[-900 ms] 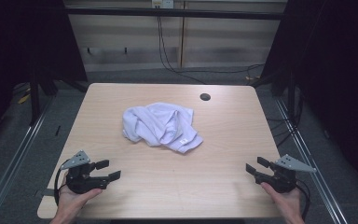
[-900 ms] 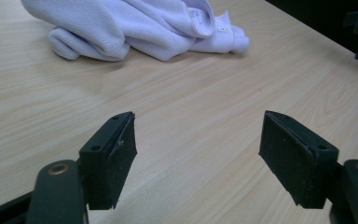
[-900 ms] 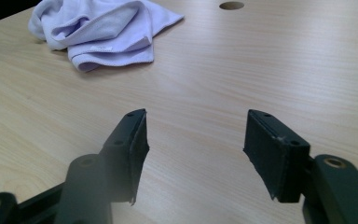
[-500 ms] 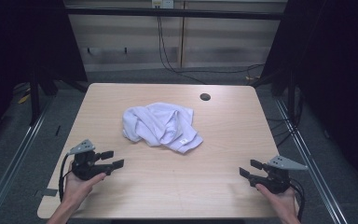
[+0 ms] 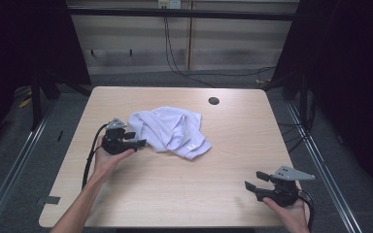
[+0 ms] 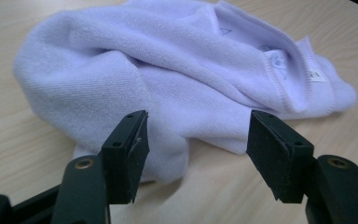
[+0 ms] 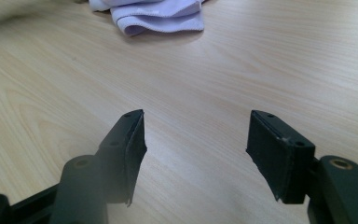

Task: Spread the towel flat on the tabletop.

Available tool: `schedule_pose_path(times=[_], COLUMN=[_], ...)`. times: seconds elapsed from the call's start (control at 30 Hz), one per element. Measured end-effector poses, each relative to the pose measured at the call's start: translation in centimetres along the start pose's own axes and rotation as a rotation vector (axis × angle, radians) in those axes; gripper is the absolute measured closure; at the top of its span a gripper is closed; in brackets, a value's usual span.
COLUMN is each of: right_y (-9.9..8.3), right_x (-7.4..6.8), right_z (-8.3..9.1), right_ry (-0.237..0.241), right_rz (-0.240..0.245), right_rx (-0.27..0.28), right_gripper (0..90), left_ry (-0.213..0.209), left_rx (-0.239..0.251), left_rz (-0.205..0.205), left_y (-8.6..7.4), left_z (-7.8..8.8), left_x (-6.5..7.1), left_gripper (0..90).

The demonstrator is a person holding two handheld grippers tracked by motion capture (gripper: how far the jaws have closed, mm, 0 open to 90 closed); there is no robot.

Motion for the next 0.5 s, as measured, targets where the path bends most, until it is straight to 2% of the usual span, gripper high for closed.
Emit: schedule_pose_path(times=[0.03, 0.1, 0.13, 0.2, 0.27, 0.3, 0.33, 0.37, 0.4, 0.43, 0.5], right_y=[0.0, 0.0, 0.0, 0.0, 0.1, 0.1, 0.1, 0.1, 0.2, 0.2, 0.2], right_x=[0.2, 0.3, 0.4, 0.3, 0.2, 0.1, 0.1, 0.1, 0.1, 0.1, 0.2], right_z=[-0.4, -0.6, -0.8, -0.9, -0.9, -0.9, -1.0, -1.0, -1.1, -1.3, -1.5], right_ry=[0.010, 0.015, 0.018, 0.025, 0.035, 0.035, 0.040, 0.040, 0.045, 0.047, 0.053], right_rz=[-0.005, -0.006, -0.003, -0.005, 0.000, 0.003, 0.006, 0.006, 0.008, 0.007, 0.007], right_rx=[-0.008, -0.011, -0.014, -0.016, -0.012, -0.015, -0.012, -0.012, -0.015, -0.017, -0.023], right_gripper=[37.1, 37.1, 37.1, 36.8, 36.7, 36.6, 36.5, 36.5, 36.5, 36.4, 36.3], left_ry=[-0.011, -0.002, -0.002, 0.011, 0.002, 0.020, 0.046, 0.046, 0.079, 0.091, 0.084], left_rx=[-0.008, -0.032, -0.032, -0.062, -0.068, -0.065, -0.072, -0.072, -0.071, -0.066, -0.062], left_rz=[0.012, -0.011, -0.011, -0.018, -0.011, -0.012, -0.031, -0.031, -0.059, -0.067, -0.044], left_y=[0.2, 0.3, 0.3, -0.1, -0.4, -0.5, -0.5, -0.5, -0.7, -0.7, -0.7], left_z=[-1.1, -2.0, -2.0, -3.2, -3.7, -3.8, -3.8, -3.8, -3.9, -3.9, -4.0], left_x=[-0.2, -0.2, -0.2, 0.0, 0.1, 0.2, 0.2, 0.2, 0.1, 0.0, -0.1], left_gripper=[37.4, 36.9, 35.8, 35.4, 38.5, 41.7, 48.1, 55.7, 62.0, 67.6, 74.6])
Point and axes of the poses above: each handheld gripper's, and its own axes: z roughly backward along the jaws, y roughly out of its top, x roughly to its right, the point moved 2 cm from there along -z, roughly forward along the jaws, and after that the axes turned 10 degrees about z, right-handed, at the moved point
